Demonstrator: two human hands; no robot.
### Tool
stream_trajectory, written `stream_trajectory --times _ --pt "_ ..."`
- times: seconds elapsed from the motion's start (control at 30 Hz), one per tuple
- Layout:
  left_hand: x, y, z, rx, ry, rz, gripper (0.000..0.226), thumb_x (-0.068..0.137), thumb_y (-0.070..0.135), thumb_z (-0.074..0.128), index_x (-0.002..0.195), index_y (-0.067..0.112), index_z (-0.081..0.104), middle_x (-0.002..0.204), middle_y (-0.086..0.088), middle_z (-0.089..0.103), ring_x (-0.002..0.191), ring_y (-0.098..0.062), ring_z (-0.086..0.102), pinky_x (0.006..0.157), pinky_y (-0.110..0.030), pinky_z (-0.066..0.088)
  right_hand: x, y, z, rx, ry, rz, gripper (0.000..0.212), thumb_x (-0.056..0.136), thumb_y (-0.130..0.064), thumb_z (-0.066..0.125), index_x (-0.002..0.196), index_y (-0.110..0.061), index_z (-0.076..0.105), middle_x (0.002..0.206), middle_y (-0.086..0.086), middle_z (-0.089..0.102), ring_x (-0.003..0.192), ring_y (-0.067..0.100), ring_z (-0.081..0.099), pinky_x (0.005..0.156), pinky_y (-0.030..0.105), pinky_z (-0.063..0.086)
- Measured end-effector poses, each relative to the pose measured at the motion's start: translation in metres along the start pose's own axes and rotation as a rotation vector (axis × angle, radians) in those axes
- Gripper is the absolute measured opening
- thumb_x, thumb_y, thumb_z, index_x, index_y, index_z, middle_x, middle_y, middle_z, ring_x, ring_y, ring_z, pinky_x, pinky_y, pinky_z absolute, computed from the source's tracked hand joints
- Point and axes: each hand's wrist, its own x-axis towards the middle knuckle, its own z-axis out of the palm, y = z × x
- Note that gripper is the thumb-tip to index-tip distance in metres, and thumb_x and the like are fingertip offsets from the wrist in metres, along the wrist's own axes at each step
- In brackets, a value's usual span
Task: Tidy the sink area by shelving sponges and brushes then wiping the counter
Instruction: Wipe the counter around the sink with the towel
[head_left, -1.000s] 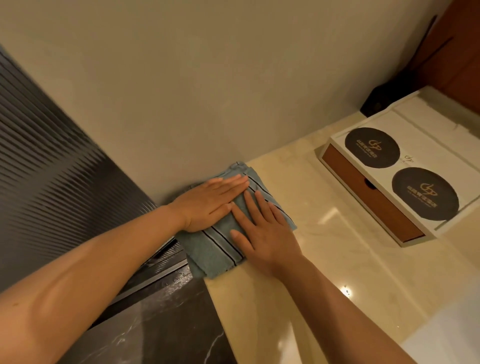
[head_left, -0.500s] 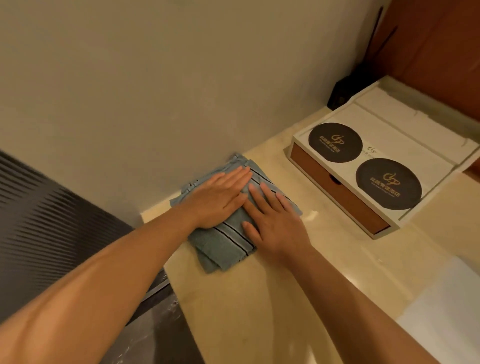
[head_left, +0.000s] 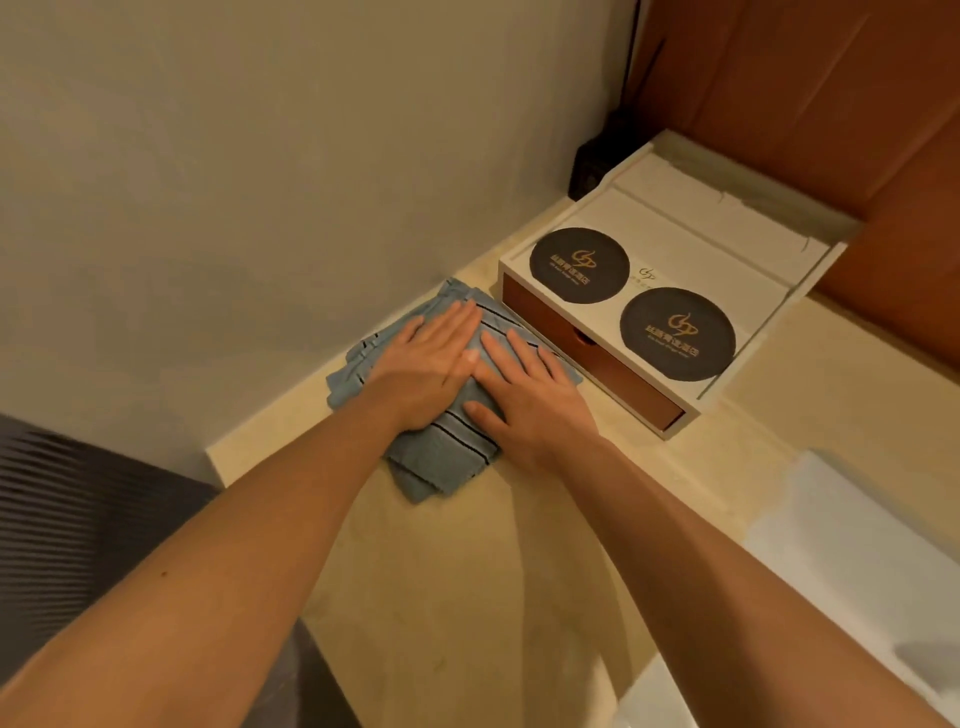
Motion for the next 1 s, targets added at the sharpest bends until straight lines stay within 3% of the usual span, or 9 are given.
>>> stream_trajectory --times 0.13,0.27,0.43,0.57,0.7,0.77,0.83,0.93,1.0 --pt "-0.008 0.01 0.008 0.015 0.046 0.003 0.071 0.085 0.045 -0.012 0.149 0.019 0.0 0.159 0.005 0.001 0.145 -0.006 -0.003 0.117 -0.031 0.0 -0.014 0.0 0.001 0.021 -0.049 0.038 0.054 0.096 -0.051 0.026 0.146 -0.035 0.015 0.159 -0.005 -0.005 0.145 0.017 -0.014 0.116 0.037 -0.008" --pt "-0.024 0.03 0.015 0.032 0.123 0.037 0.065 0.091 0.042 -0.001 0.148 0.014 0.015 0.156 -0.001 0.02 0.145 -0.013 0.014 0.116 -0.037 0.014 -0.042 0.0 0.0 0.048 -0.064 0.062 0.055 0.096 -0.051 0.027 0.146 -0.036 0.013 0.159 -0.005 -0.006 0.145 0.017 -0.015 0.116 0.037 -0.01" --pt "-0.048 0.065 0.021 0.056 0.166 0.069 0.063 0.099 0.037 0.004 0.138 0.007 0.043 0.143 -0.008 0.046 0.132 -0.021 0.043 0.105 -0.044 0.036 -0.085 0.003 0.008 0.027 -0.053 0.101 0.056 0.096 -0.052 0.026 0.147 -0.036 0.008 0.158 -0.006 -0.007 0.144 0.016 -0.016 0.115 0.036 -0.012" --pt "-0.067 0.09 0.03 0.033 0.178 0.085 0.052 0.098 0.033 0.02 0.138 0.009 0.044 0.143 -0.007 0.046 0.133 -0.02 0.043 0.105 -0.044 0.037 -0.119 0.005 0.017 0.019 -0.046 0.119 0.06 0.092 -0.057 0.017 0.147 -0.037 0.006 0.158 -0.006 -0.007 0.144 0.016 -0.017 0.112 0.034 -0.015" --pt "-0.103 0.132 0.035 -0.015 0.127 0.086 0.061 0.095 0.041 0.011 0.144 0.012 0.032 0.152 -0.004 0.032 0.141 -0.017 0.028 0.112 -0.041 0.025 -0.176 0.0 0.027 0.067 0.012 0.137 0.058 0.091 -0.055 0.017 0.146 -0.036 0.016 0.158 -0.006 0.001 0.146 0.017 -0.01 0.112 0.033 -0.014" --pt "-0.123 0.152 0.041 -0.014 0.09 0.093 0.064 0.093 0.044 0.007 0.147 0.013 0.025 0.155 -0.001 0.024 0.144 -0.015 0.019 0.114 -0.039 0.019 -0.208 -0.003 0.032 0.071 0.039 0.137 0.057 0.091 -0.053 0.02 0.145 -0.034 0.026 0.158 -0.004 0.009 0.146 0.021 -0.003 0.114 0.036 -0.009" --pt "-0.142 0.171 0.047 0.027 0.078 0.088 0.062 0.097 0.043 0.005 0.145 0.012 0.029 0.153 -0.003 0.03 0.142 -0.015 0.022 0.113 -0.038 0.02 -0.233 -0.003 0.036 0.09 0.066 0.116 0.056 0.09 -0.05 0.023 0.143 -0.032 0.032 0.157 -0.003 0.015 0.146 0.023 0.003 0.114 0.04 -0.002" --pt "-0.165 0.194 0.057 0.032 0.076 0.038 0.062 0.098 0.043 0.003 0.144 0.011 0.03 0.15 -0.003 0.035 0.137 -0.013 0.021 0.108 -0.035 0.015 -0.263 -0.001 0.035 0.224 0.076 0.097 0.055 0.088 -0.046 0.027 0.142 -0.033 0.032 0.154 -0.011 0.014 0.144 0.012 0.003 0.115 0.04 0.001" --pt "-0.168 0.202 0.057 0.017 0.074 0.026 0.063 0.097 0.045 0.002 0.145 0.012 0.026 0.151 -0.003 0.033 0.138 -0.014 0.019 0.109 -0.035 0.013 -0.275 0.007 0.033 0.407 0.182 0.201 0.051 0.089 -0.038 0.036 0.139 -0.027 0.038 0.15 -0.006 0.031 0.141 0.012 0.021 0.117 0.044 0.014"
